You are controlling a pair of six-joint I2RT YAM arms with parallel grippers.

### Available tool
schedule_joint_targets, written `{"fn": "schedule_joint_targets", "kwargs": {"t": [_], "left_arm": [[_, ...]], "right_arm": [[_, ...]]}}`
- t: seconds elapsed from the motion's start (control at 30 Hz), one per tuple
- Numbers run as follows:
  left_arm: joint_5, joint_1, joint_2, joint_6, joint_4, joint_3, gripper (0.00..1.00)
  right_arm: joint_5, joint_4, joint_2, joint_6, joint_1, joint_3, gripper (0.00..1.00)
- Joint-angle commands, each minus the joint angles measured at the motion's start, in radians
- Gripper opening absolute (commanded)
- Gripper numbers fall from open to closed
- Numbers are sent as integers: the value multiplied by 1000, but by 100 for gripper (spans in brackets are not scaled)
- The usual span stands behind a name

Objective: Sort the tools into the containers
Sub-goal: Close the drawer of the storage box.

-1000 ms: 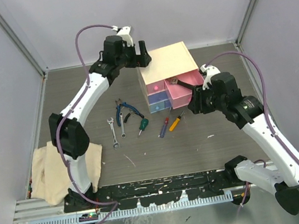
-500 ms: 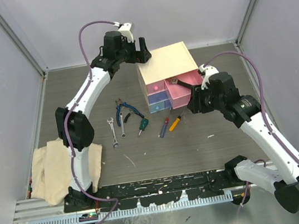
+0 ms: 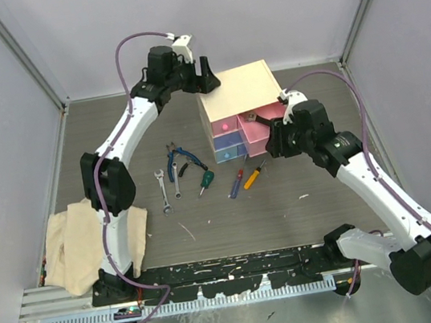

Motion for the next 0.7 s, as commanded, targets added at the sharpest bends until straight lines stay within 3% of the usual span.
{"fn": "schedule_joint_targets", "kwargs": {"t": [0.0,0.67], "left_arm": [[106,-17,-6,9,13,-45,78],[147,-32,-24,29,5,-67,76]], "right_arm": [[32,134,23,-32,-1,31,49],[87,440,145,-42,-2,53,52]]}}
